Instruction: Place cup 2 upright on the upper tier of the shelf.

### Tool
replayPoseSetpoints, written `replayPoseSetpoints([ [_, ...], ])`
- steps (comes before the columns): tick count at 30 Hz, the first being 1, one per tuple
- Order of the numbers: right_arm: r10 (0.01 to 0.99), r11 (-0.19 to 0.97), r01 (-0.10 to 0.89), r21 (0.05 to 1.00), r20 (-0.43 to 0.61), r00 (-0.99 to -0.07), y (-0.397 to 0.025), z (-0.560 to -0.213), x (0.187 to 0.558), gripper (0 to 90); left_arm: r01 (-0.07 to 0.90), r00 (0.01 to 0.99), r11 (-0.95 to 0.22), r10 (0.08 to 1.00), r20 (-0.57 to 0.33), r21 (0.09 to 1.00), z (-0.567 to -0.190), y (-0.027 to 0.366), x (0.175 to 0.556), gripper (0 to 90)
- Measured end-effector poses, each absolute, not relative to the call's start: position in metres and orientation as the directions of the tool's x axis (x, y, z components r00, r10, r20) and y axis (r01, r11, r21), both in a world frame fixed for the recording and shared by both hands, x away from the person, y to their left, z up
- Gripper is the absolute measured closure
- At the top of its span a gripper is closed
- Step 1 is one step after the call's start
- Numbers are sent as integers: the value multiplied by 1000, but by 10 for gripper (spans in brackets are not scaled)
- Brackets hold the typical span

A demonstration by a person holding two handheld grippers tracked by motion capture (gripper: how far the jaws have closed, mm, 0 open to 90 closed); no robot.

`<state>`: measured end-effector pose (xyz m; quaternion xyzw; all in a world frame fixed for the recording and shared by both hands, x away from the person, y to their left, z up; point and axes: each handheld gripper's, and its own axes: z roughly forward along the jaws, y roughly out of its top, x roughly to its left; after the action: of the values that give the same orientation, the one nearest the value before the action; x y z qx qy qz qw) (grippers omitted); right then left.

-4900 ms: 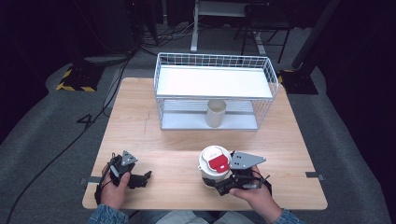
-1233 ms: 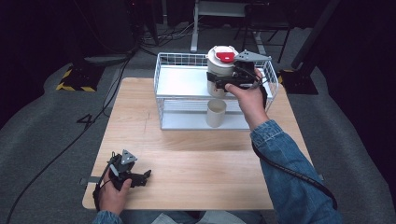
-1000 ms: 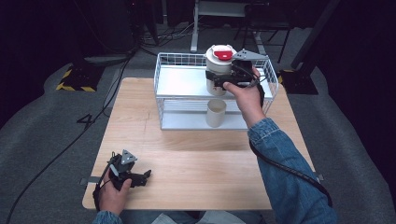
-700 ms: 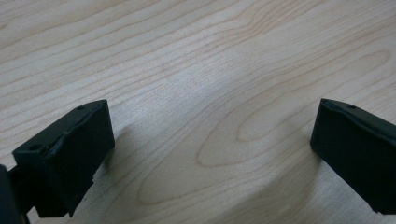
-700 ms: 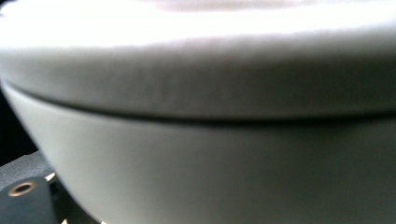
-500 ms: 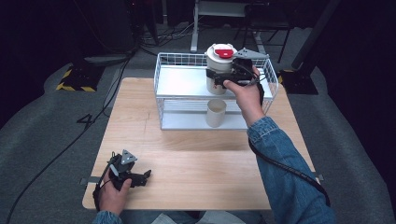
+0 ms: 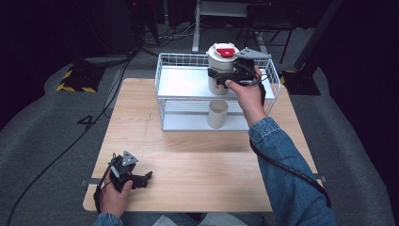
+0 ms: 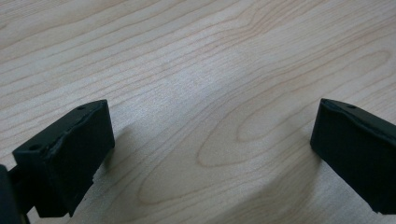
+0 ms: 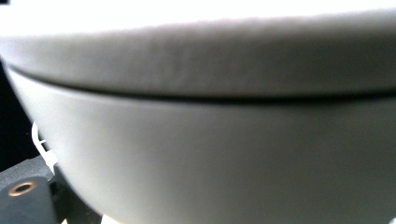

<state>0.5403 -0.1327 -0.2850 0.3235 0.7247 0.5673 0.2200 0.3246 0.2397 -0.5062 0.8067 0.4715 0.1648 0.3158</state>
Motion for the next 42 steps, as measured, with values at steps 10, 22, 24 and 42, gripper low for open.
replayPoseSetpoints([
  [10, 713, 150, 206, 967, 38, -700, -135, -287, 538, 87, 657, 501, -356, 865, -32, 665, -506, 240, 325, 2],
  [22, 715, 156, 197, 968, 27, -698, -134, -288, 537, 83, 657, 501, -356, 865, -32, 665, -506, 240, 325, 2],
  [24, 719, 150, 202, 968, 33, -694, -134, -288, 536, 85, 657, 501, -356, 865, -32, 665, -506, 240, 325, 2],
  [42, 698, 234, 194, 953, -25, -716, -147, -289, 524, 31, 656, 503, -358, 864, -31, 664, -506, 240, 325, 2],
])
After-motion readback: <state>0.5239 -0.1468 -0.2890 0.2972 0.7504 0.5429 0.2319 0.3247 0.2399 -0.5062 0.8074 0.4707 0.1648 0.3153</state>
